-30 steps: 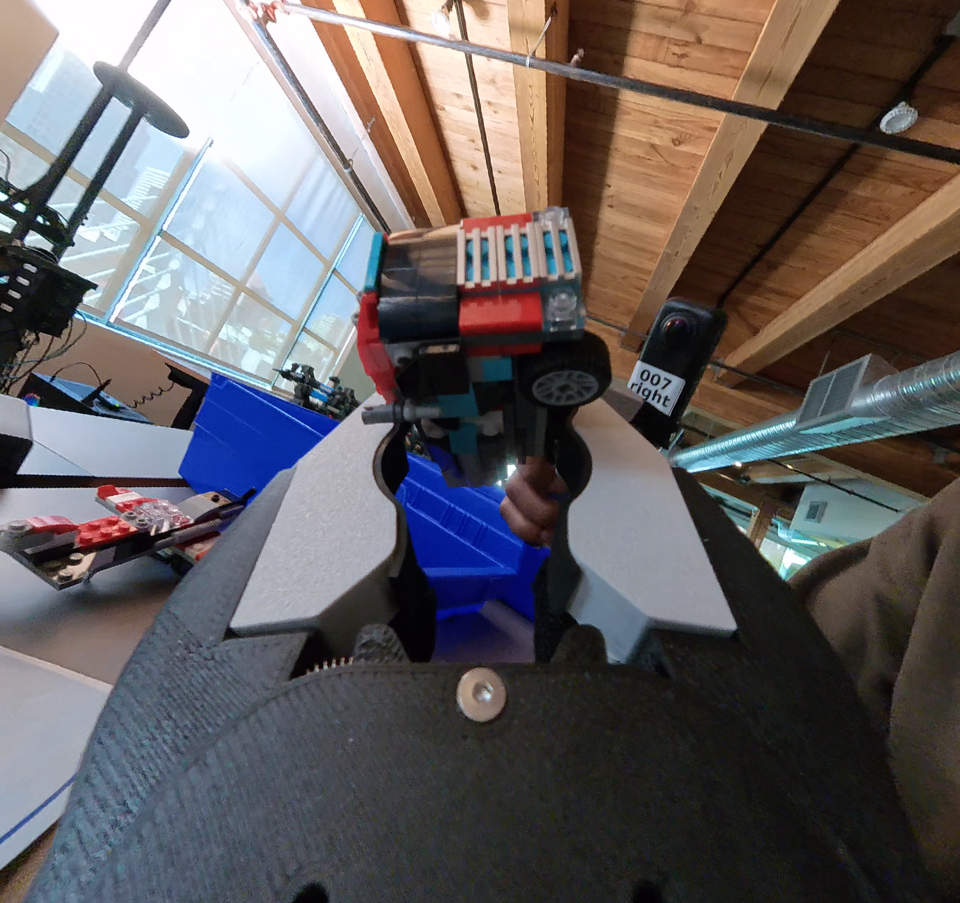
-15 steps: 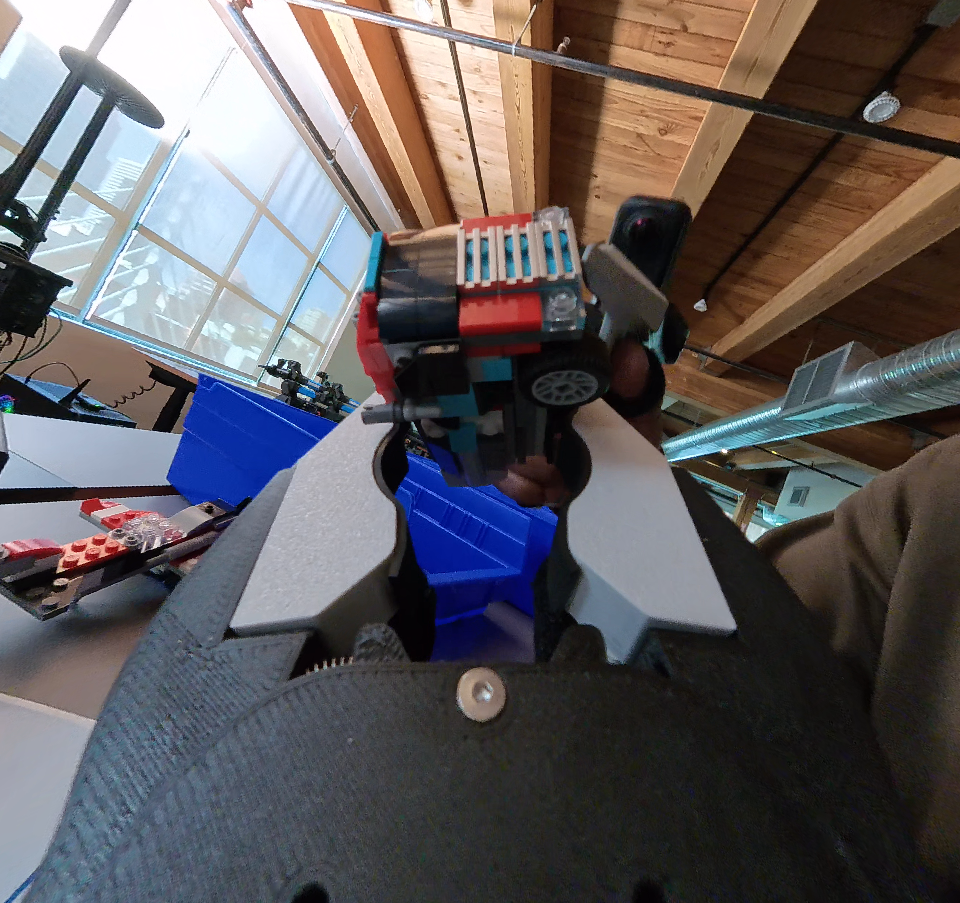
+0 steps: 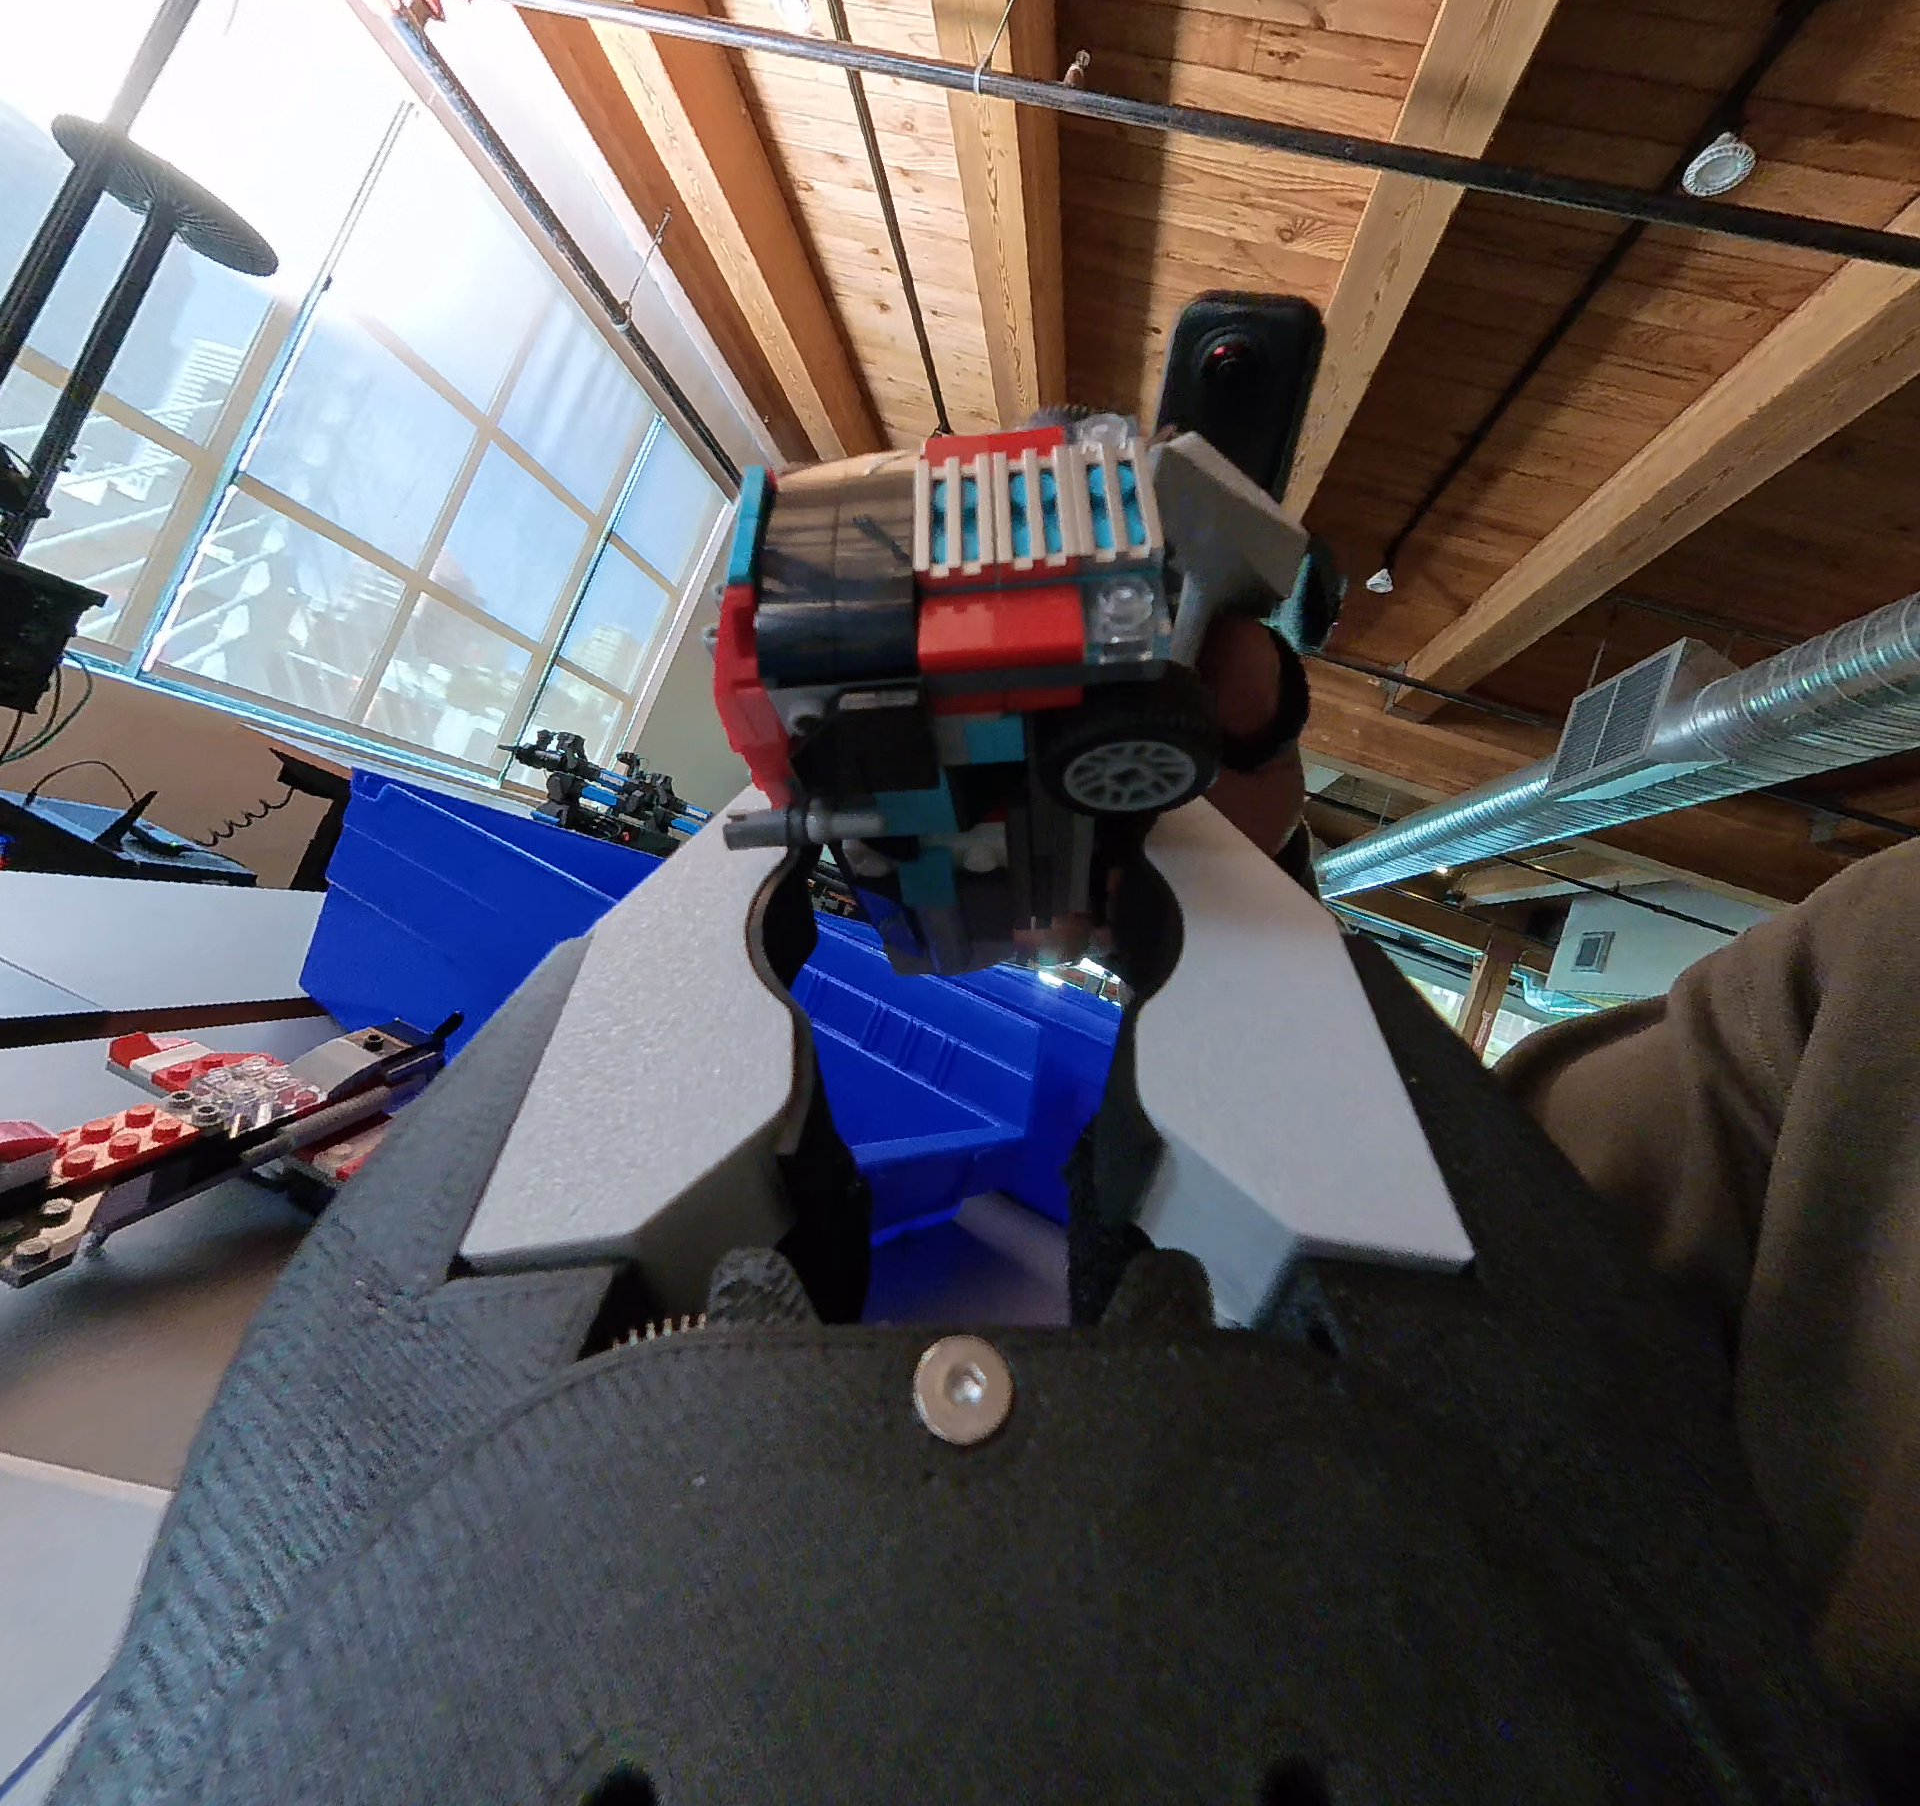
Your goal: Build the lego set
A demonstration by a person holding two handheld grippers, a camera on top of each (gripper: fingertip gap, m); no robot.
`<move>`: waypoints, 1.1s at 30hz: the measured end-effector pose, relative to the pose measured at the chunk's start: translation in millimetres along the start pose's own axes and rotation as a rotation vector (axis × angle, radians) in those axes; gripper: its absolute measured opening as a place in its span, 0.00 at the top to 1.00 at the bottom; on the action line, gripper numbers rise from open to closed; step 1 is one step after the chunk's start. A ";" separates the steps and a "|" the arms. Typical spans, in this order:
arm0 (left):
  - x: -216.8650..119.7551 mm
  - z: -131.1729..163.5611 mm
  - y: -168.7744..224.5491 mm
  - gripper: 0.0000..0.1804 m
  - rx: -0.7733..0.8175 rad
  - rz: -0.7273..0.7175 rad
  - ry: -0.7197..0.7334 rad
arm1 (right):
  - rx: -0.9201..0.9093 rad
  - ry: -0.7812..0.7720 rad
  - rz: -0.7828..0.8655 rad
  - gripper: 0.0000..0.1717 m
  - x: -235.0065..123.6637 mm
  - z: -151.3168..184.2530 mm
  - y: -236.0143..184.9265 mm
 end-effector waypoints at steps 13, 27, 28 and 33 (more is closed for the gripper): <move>1.4 0.5 6.5 0.68 -0.029 0.041 0.022 | 0.115 -0.051 -0.119 0.87 2.0 8.7 -0.8; 0.0 0.1 3.3 0.68 0.010 -0.003 0.010 | 0.047 -0.055 -0.130 0.87 9.3 13.5 -9.8; 0.0 0.1 3.6 0.68 0.010 -0.001 0.010 | 0.036 -0.052 -0.123 0.87 9.6 13.4 -10.1; 0.7 0.5 5.6 0.68 0.021 0.006 0.005 | -0.012 -0.059 -0.086 0.87 12.0 14.9 -10.7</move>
Point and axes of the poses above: each gripper's, where its closed fingertips meet, x out along the fingers, z out of its underside, y = z × x across the jaws, the point moved 5 cm from there along -x, back along the fingers, and after that the axes turned 11 degrees about x, right-handed, at the moved point
